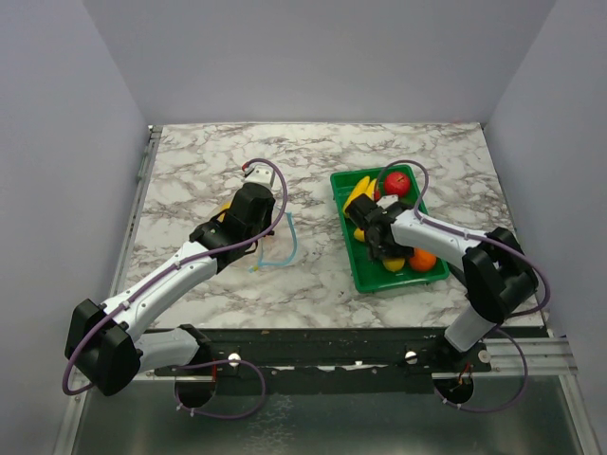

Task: Place the food in the zip-top bag and seal the zipper
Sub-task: Pick up the fake fruit from the bin.

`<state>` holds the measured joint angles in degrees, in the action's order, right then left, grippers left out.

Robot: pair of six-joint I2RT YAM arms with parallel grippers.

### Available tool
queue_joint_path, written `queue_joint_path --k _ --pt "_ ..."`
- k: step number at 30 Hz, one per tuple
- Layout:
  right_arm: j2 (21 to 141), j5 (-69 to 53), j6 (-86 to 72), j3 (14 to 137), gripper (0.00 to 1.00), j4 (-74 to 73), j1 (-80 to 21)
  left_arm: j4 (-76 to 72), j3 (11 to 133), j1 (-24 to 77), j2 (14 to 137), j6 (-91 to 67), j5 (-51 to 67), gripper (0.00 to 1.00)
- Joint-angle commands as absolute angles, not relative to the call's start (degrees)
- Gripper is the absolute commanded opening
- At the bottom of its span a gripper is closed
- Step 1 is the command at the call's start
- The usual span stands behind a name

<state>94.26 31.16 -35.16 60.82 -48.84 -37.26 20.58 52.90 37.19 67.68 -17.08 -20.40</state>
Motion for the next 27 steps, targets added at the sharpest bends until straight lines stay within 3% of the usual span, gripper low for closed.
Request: queue_joint_path --k 1,8,17,27 --pt "94.91 33.84 -35.43 60.11 0.69 -47.68 -36.79 19.27 52.30 36.91 68.00 -17.29 -19.16 0.00" --pt "91.71 34.59 -35.51 61.53 0.47 -49.26 -36.80 19.33 52.39 36.90 67.88 -17.17 -19.29 0.00" --pt "83.23 29.64 -35.40 65.37 0.42 -49.38 -36.89 19.27 52.43 36.90 68.11 -17.22 -19.12 0.00" --pt "73.53 9.70 -31.58 64.48 0.42 -36.78 -37.05 19.26 52.47 36.91 68.02 -17.23 -19.07 0.00"
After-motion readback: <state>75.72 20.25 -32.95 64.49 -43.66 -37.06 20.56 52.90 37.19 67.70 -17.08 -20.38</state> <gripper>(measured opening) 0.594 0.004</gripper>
